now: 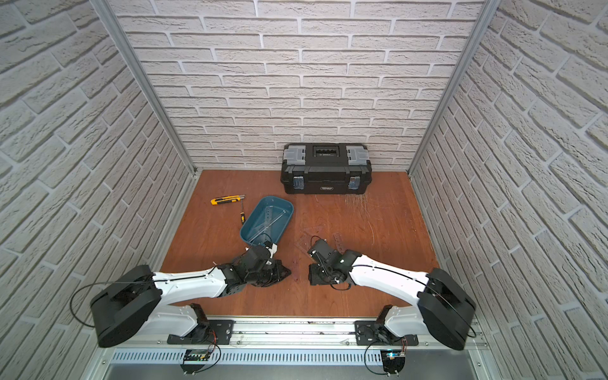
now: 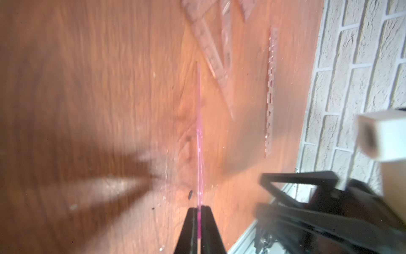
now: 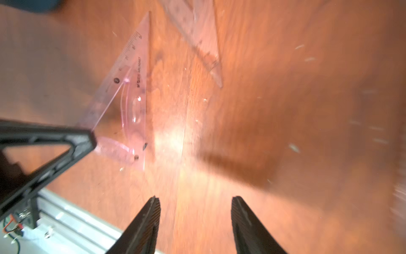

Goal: Put the scattered rulers into the storage box
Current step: Place the ruler in the storage box, then move the ruler to the center of the board.

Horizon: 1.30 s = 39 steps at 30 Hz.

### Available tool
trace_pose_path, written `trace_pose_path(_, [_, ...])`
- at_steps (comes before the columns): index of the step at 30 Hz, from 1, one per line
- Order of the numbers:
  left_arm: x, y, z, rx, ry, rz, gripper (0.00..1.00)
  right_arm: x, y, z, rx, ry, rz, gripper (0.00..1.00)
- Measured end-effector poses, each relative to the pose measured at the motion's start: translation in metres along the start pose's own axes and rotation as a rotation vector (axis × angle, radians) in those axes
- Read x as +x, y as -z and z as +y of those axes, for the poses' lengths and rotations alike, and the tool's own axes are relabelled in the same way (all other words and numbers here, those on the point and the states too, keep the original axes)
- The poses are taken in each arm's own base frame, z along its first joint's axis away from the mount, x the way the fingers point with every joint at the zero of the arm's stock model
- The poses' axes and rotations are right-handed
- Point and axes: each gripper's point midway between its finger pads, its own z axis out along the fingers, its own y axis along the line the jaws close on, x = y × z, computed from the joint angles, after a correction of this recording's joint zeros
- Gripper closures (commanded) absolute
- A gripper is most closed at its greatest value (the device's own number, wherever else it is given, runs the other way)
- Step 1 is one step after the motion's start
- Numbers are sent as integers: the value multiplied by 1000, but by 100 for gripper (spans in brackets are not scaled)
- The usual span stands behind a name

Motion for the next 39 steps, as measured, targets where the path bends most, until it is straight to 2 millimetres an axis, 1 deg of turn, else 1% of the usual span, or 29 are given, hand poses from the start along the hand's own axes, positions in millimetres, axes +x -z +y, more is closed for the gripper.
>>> trace_pose_path(2, [-3, 6, -4, -8, -13, 0, 100, -13, 24, 1, -21, -3, -68, 43])
trace_pose_path(4, [-5, 13, -11, -18, -33, 2, 100, -24, 41, -2, -36, -21, -122, 43])
trace_pose_path(6, [-11, 25, -26, -12, -64, -6, 100, -32, 51, -9, -37, -48, -159, 43])
trace_pose_path(8, [-23, 43, -50, 16, -103, -32, 100, -37, 53, -18, -23, -68, -168, 43])
trace_pose_path(10, [-41, 65, -71, 50, -132, -80, 100, -39, 50, -24, -4, -80, -162, 43])
trace_pose_path(11, [-53, 77, -78, 63, -140, -112, 100, -39, 48, -26, 5, -80, -151, 43])
trace_pose_path(13, [-78, 99, -84, 70, -144, -174, 100, -40, 45, -25, 13, -71, -129, 43])
trace_pose_path(15, [-102, 116, -78, 53, -134, -221, 100, -43, 42, -20, 9, -60, -112, 43])
trace_pose_path(16, [-113, 122, -71, 36, -123, -239, 100, -45, 41, -16, 6, -53, -107, 44])
trace_pose_path(17, [-124, 126, -63, 15, -109, -248, 100, -48, 41, -14, 1, -47, -103, 43])
trace_pose_path(19, [-139, 127, -46, -26, -85, -242, 100, -53, 40, -7, -9, -36, -96, 44])
trace_pose_path(21, [-149, 123, -32, -59, -65, -216, 100, -59, 39, -1, -18, -25, -93, 44])
trace_pose_path(23, [-156, 114, -20, -78, -50, -174, 100, -65, 38, 4, -29, -17, -94, 44])
trace_pose_path(27, [-163, 95, 0, -98, -32, -88, 100, -73, 37, 8, -39, -5, -97, 44])
trace_pose_path(28, [-164, 90, 3, -99, -32, -70, 95, -73, 35, 8, -40, -5, -95, 44])
trace_pose_path(30, [-165, 84, 10, -107, -33, -38, 49, -74, 33, 7, -36, -4, -89, 44])
trace_pose_path(31, [-166, 83, 13, -117, -34, -26, 31, -74, 31, 6, -32, -2, -83, 44])
trace_pose_path(33, [-168, 84, 16, -131, -36, -21, 10, -73, 26, 4, -20, 7, -71, 44])
trace_pose_path(36, [-172, 94, 17, -152, -43, -37, 9, -72, 17, 1, 7, 24, -43, 46])
trace_pose_path(39, [-173, 109, 11, -165, -63, -71, 12, -74, 6, -1, 38, 47, -14, 49])
